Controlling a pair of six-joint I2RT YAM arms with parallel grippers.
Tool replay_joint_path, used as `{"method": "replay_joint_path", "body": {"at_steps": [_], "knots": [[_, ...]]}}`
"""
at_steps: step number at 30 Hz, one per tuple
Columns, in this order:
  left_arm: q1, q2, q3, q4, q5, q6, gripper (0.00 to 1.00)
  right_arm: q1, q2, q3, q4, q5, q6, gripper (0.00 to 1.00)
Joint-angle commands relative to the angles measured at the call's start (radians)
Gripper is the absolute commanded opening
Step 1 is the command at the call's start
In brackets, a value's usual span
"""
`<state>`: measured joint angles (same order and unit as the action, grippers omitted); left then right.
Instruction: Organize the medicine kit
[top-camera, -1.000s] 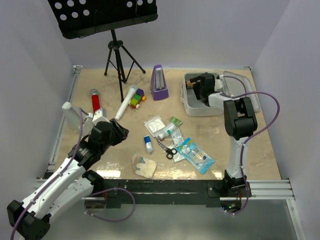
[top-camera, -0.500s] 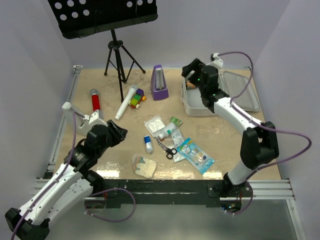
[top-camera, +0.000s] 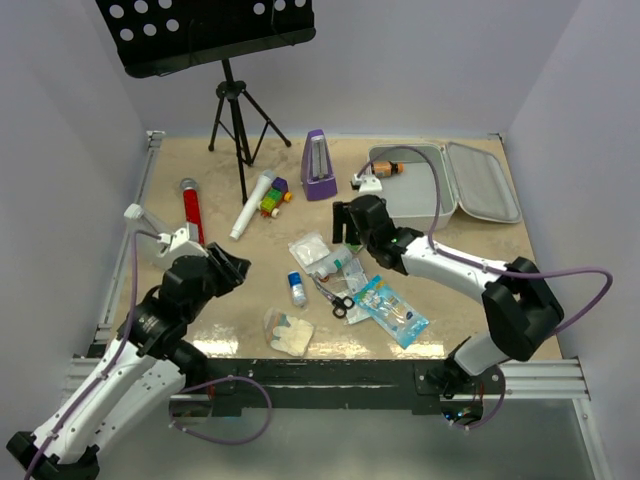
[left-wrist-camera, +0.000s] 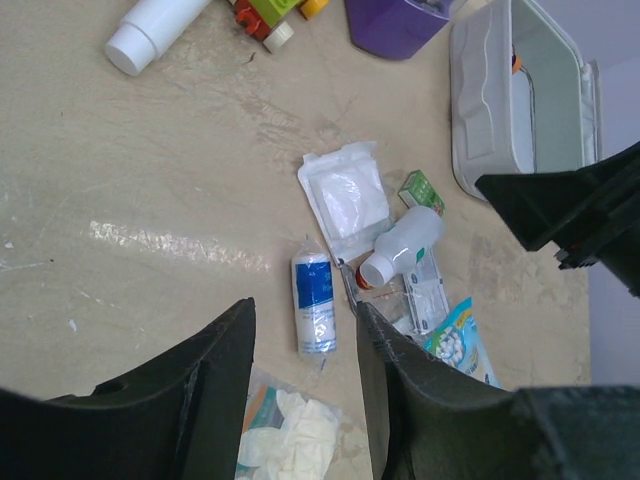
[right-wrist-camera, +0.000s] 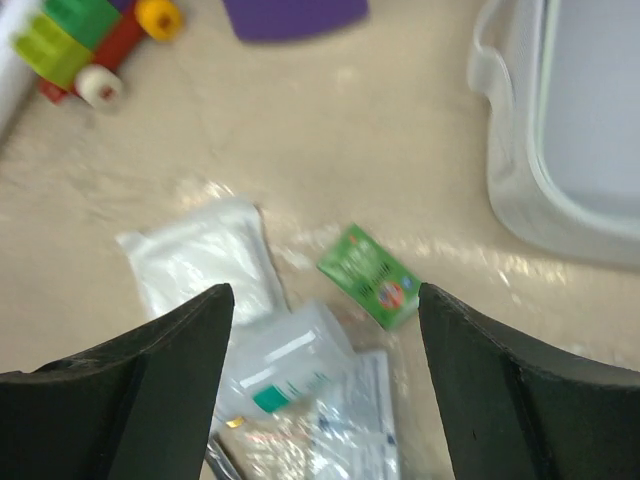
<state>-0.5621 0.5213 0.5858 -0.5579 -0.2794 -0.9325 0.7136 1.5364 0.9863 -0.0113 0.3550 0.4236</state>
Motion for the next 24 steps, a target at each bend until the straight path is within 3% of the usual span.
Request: {"method": "replay_joint_path", "body": {"at_steps": [1,7,12,17,24], "knots": [[0.005,-0.02,-0.059,0.042,0.057,-0.022,0.49,-0.003,-0.134,-0.101,-0.036,0.041,0.099,0.8],[0.005,0.037,-0.098,0.088,0.112,-0.016,0.48,0.044,-0.156,-0.178,-0.013,0.006,0.072,0.98],[0.004,0.065,-0.104,0.107,0.135,-0.002,0.47,0.098,-0.118,-0.158,-0.018,0.008,0.054,0.95],[0.005,0.065,-0.122,0.121,0.164,0.011,0.47,0.254,-0.033,-0.026,-0.162,0.217,-0.051,0.98],[0.005,0.054,-0.162,0.141,0.203,-0.003,0.47,0.303,0.067,0.08,-0.277,0.256,-0.086,0.98]]}}
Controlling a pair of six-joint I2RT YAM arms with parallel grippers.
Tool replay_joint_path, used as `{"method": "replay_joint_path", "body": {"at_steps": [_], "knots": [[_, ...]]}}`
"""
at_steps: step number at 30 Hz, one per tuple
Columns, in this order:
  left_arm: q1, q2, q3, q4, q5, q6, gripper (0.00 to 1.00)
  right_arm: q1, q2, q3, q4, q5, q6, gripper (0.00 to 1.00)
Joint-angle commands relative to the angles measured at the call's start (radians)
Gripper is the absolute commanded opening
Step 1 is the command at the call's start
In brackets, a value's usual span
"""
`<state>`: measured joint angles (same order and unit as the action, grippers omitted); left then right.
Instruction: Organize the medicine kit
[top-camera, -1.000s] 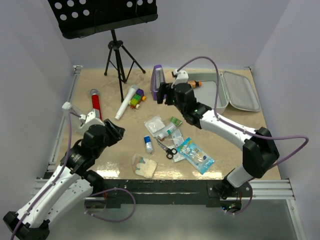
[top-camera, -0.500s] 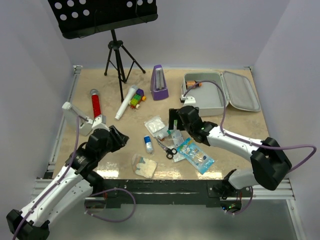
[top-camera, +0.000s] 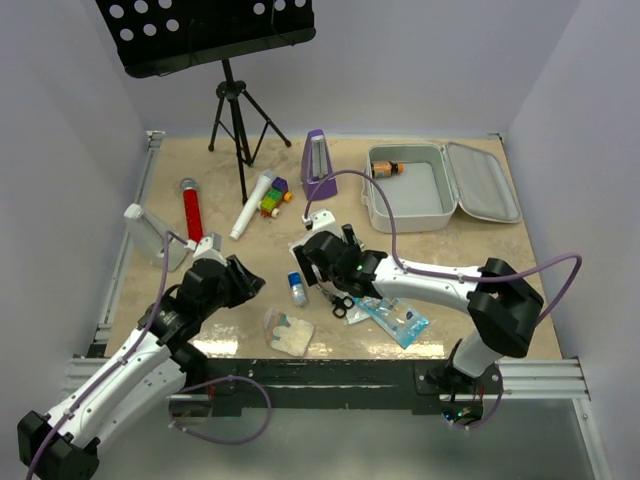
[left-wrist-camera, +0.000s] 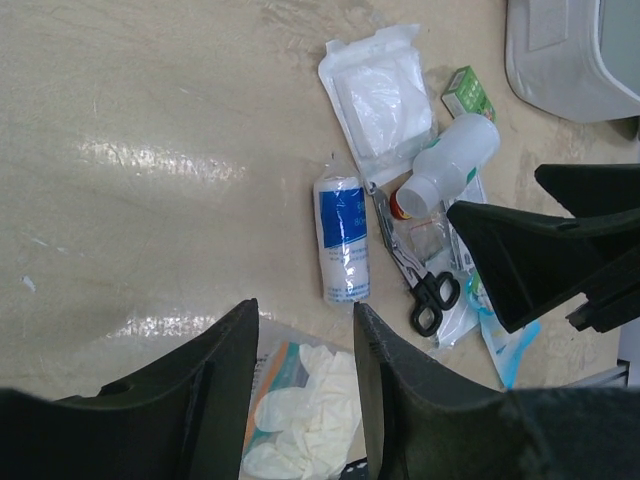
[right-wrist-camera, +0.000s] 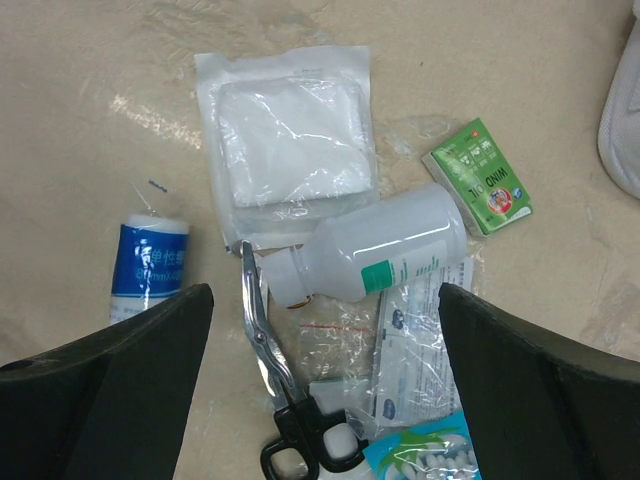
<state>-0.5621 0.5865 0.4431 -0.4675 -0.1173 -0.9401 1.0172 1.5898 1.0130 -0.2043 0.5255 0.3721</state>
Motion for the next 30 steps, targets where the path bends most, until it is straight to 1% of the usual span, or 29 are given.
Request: {"method": "replay_joint_path", "body": {"at_steps": [1,7,10,14,17,19,25,26,27,30], "knots": [[0.004,-0.014,-0.027,0.055,0.045,0.003,0.47,-0.002,0.025,0.055,-0.092,0.09,-0.024,0.98],[0.005,-0.001,-0.03,0.069,0.062,0.009,0.47,-0.002,0.131,0.102,-0.15,0.116,0.013,0.98],[0.004,0.007,-0.037,0.079,0.068,0.009,0.47,-0.006,0.159,0.116,-0.149,0.123,0.02,0.99],[0.004,0.007,-0.044,0.089,0.07,0.003,0.47,-0.072,0.167,0.128,-0.107,0.012,0.053,0.98],[0.004,0.006,-0.049,0.089,0.073,-0.002,0.47,-0.117,0.164,0.124,-0.058,-0.096,0.076,0.92],[0.005,0.003,-0.052,0.087,0.071,-0.002,0.47,-0.124,0.164,0.122,-0.029,-0.143,0.083,0.88],[0.004,0.006,-0.061,0.095,0.079,-0.008,0.47,-0.127,0.161,0.131,0.013,-0.214,0.097,0.7],[0.004,0.007,-0.063,0.096,0.077,-0.008,0.47,-0.127,0.156,0.128,0.016,-0.222,0.1,0.68],[0.004,0.009,-0.066,0.099,0.082,-0.009,0.47,-0.127,0.147,0.124,0.022,-0.24,0.103,0.69],[0.004,0.016,-0.078,0.116,0.091,-0.012,0.47,-0.127,0.098,0.098,0.098,-0.358,0.106,0.8]]}}
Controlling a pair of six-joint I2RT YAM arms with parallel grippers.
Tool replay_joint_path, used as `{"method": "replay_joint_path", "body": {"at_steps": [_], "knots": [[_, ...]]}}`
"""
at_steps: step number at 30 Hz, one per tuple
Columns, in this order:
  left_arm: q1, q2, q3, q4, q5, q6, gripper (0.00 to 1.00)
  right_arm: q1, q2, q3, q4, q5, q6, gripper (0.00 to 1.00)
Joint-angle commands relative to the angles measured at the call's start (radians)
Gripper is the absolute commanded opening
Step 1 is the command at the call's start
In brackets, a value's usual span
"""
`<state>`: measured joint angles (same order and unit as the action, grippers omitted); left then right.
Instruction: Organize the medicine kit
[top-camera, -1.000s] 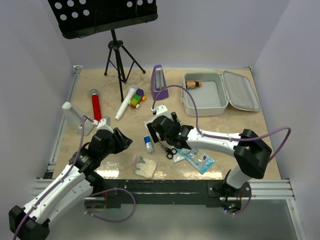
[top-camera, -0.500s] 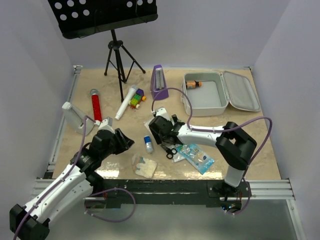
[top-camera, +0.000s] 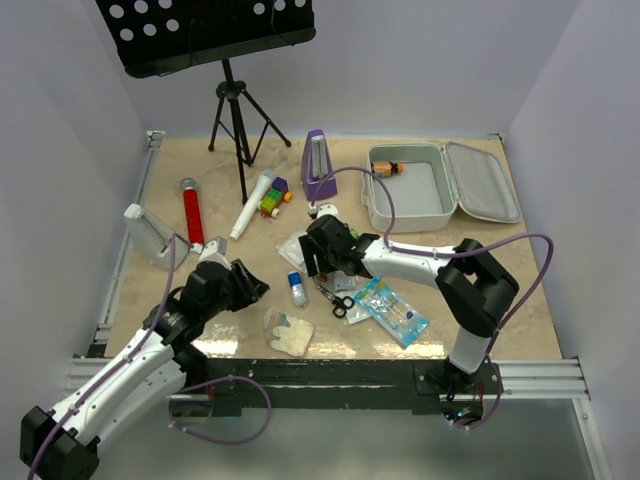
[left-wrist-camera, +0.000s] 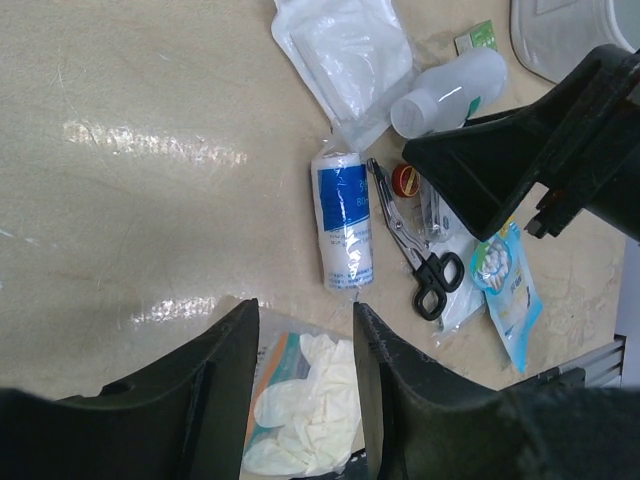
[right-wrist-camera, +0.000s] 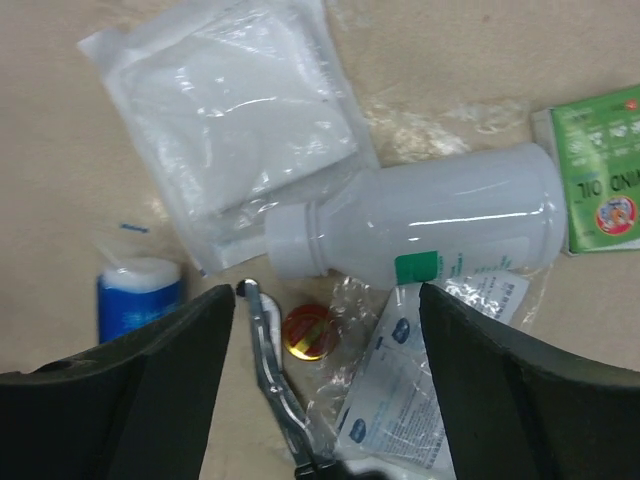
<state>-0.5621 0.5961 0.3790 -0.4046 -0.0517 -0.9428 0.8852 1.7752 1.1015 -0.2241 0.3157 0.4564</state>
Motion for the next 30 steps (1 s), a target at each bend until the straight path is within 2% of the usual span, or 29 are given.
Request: {"method": "replay_joint_path", "body": {"at_steps": [1,5,8,9,13,17,24,30], "knots": [[0.005,0.01,-0.017,0.059,0.027,-0.013,0.46,0.008,-0.105,0.008,0.132,-0.162,0.028,0.83],[0.004,0.022,-0.017,0.07,0.038,-0.014,0.46,0.003,-0.17,0.034,0.109,-0.106,0.039,0.89],[0.004,0.021,-0.022,0.079,0.039,-0.017,0.46,-0.041,-0.192,0.057,0.068,-0.012,0.041,0.84],[0.005,0.022,-0.028,0.099,0.045,-0.017,0.45,-0.073,-0.188,0.061,0.062,-0.004,0.041,0.8],[0.001,0.083,-0.048,0.252,0.157,-0.014,0.38,-0.153,-0.12,0.107,0.063,0.031,0.002,0.46],[-0.034,0.262,0.01,0.38,0.231,0.012,0.33,-0.169,-0.034,0.17,0.054,0.037,-0.039,0.32],[-0.122,0.603,0.119,0.578,0.279,0.029,0.25,-0.181,0.073,0.164,0.075,0.005,-0.045,0.29],[-0.142,0.793,0.167,0.668,0.273,0.025,0.24,-0.18,0.032,0.038,0.124,-0.01,-0.013,0.29]]}}
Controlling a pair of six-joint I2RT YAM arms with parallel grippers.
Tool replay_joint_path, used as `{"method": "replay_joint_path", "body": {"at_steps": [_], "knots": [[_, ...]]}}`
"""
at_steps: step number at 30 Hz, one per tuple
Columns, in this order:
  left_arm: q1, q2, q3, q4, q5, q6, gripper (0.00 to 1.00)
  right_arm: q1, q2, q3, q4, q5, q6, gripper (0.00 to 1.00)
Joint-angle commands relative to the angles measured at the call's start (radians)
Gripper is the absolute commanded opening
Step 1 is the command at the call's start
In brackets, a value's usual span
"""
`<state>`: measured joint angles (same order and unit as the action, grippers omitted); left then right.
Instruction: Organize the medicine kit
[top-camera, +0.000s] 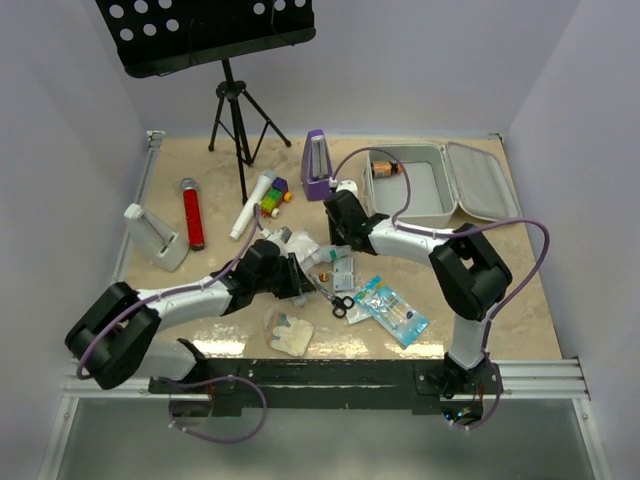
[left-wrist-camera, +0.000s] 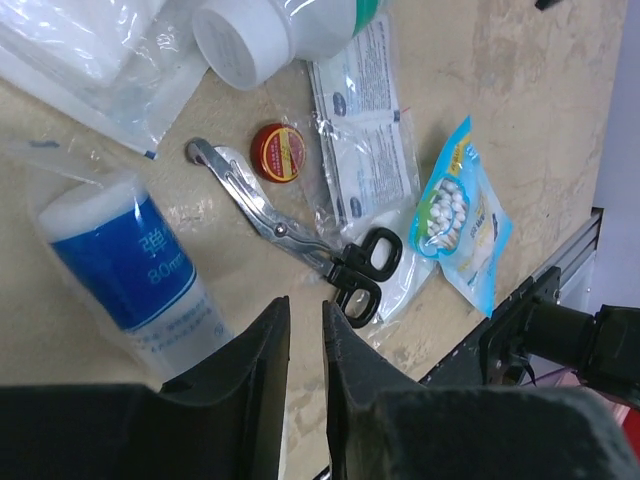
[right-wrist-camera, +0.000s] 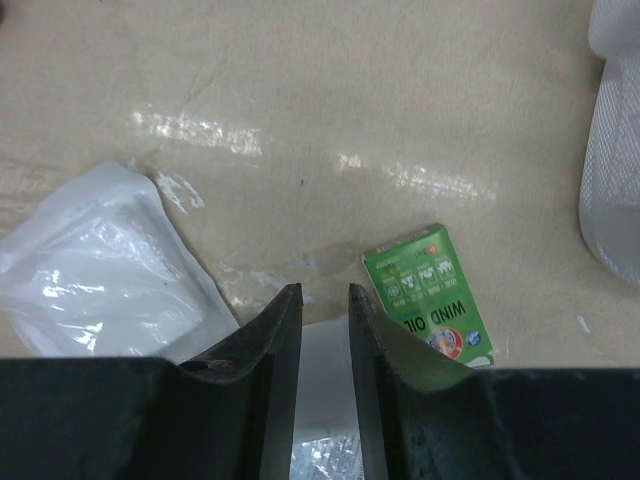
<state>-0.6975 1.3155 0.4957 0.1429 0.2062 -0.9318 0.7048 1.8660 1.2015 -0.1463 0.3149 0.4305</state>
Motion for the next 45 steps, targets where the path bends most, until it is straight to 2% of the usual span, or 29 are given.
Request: {"method": "replay_joint_path", "body": {"at_steps": [1,9,15,18,20,25,29,37,45], "knots": [[-0.01,0.099,0.064,0.118,0.01,0.022,0.23,0.002,-0.07,-0.086,0.056,-0.016,0.019,0.29],[-0.007,0.182,0.165,0.06,-0.093,0.056,0.22,0.056,-0.214,-0.247,0.09,-0.048,0.073,0.29],[-0.005,0.27,0.27,0.037,-0.126,0.083,0.22,0.13,-0.281,-0.287,0.08,-0.076,0.093,0.34],[-0.004,0.295,0.306,0.023,-0.143,0.088,0.22,0.131,-0.317,-0.283,0.061,-0.063,0.105,0.44],[0.0,0.278,0.314,0.008,-0.166,0.087,0.22,0.131,-0.337,-0.272,0.045,-0.057,0.094,0.59],[0.01,0.115,0.296,-0.121,-0.313,0.085,0.23,0.131,-0.361,-0.226,-0.005,-0.046,-0.024,0.82],[0.019,-0.085,0.221,-0.258,-0.416,0.031,0.26,0.134,-0.318,-0.183,-0.07,-0.056,-0.117,0.89],[0.033,-0.455,0.006,-0.409,-0.462,-0.062,0.27,0.133,-0.193,-0.071,-0.133,0.088,-0.183,0.91],[0.035,-0.636,-0.028,-0.543,-0.499,-0.067,0.28,0.131,0.005,0.105,-0.202,0.266,-0.197,0.87]]}}
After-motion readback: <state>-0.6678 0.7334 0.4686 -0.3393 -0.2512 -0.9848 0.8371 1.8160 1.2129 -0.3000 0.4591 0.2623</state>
